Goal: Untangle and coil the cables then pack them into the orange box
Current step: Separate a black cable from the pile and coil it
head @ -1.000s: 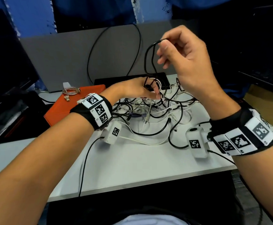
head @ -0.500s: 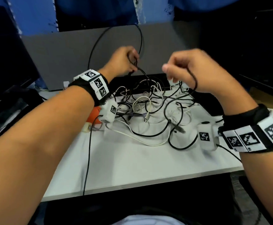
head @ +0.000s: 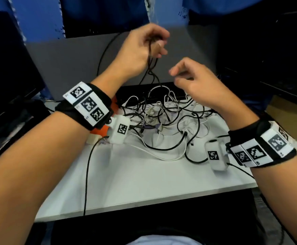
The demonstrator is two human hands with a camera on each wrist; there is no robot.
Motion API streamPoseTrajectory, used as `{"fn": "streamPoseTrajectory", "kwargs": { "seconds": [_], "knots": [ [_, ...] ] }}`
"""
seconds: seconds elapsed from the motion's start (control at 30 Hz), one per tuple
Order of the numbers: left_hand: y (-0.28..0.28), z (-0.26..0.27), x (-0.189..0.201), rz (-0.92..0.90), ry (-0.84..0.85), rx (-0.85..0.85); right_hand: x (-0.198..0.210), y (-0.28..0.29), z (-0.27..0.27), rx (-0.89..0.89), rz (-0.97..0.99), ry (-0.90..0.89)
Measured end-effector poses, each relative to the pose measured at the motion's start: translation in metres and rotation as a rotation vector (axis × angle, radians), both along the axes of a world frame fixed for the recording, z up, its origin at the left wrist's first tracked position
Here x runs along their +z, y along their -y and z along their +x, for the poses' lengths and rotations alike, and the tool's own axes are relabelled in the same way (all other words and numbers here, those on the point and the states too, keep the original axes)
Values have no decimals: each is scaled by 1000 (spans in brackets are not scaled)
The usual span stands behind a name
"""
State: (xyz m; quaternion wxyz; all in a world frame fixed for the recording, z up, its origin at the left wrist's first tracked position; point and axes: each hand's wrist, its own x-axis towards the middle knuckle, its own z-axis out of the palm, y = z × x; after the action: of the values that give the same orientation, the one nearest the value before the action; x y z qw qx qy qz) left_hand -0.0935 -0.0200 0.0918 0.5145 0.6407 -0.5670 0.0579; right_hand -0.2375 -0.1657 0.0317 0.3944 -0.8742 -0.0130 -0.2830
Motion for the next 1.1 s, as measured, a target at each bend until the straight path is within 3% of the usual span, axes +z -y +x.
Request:
{"fn": "streamPoseTrajectory", "kwargs": {
  "seconds": [0.13, 0.23, 0.33, 0.4, 0.5, 0.63, 0.83, 0.97, 1.1],
  "knots": [
    [0, -24, -15, 71, 72, -119, -6, -21, 6, 241, 246, 27],
    [-6, -24, -21, 0, -12, -123, 0, -26, 1, 244, 343, -2],
    [-12, -22, -28, -18, -59, -95, 7, -25, -5, 412, 685, -90],
    [-13, -22, -30, -13, -86, -77, 11, -29, -10, 464, 785, -133],
    [-16, -15, -36, 50, -162, -20, 12, -34, -11, 409, 739, -127],
    [-17, -11, -52, 173, -273, -92, 10, -32, -8, 241, 672, -194],
    [-7, -12, -61, 236, -167, -22, -15, -34, 8, 145, 660, -170],
    [-5, -3, -60, 273, -207, 8, -17, -34, 12, 184, 754, -37],
    [-4, 19, -71, 555, -107, 97, -2, -32, 2, 306, 787, 93]
  ]
}}
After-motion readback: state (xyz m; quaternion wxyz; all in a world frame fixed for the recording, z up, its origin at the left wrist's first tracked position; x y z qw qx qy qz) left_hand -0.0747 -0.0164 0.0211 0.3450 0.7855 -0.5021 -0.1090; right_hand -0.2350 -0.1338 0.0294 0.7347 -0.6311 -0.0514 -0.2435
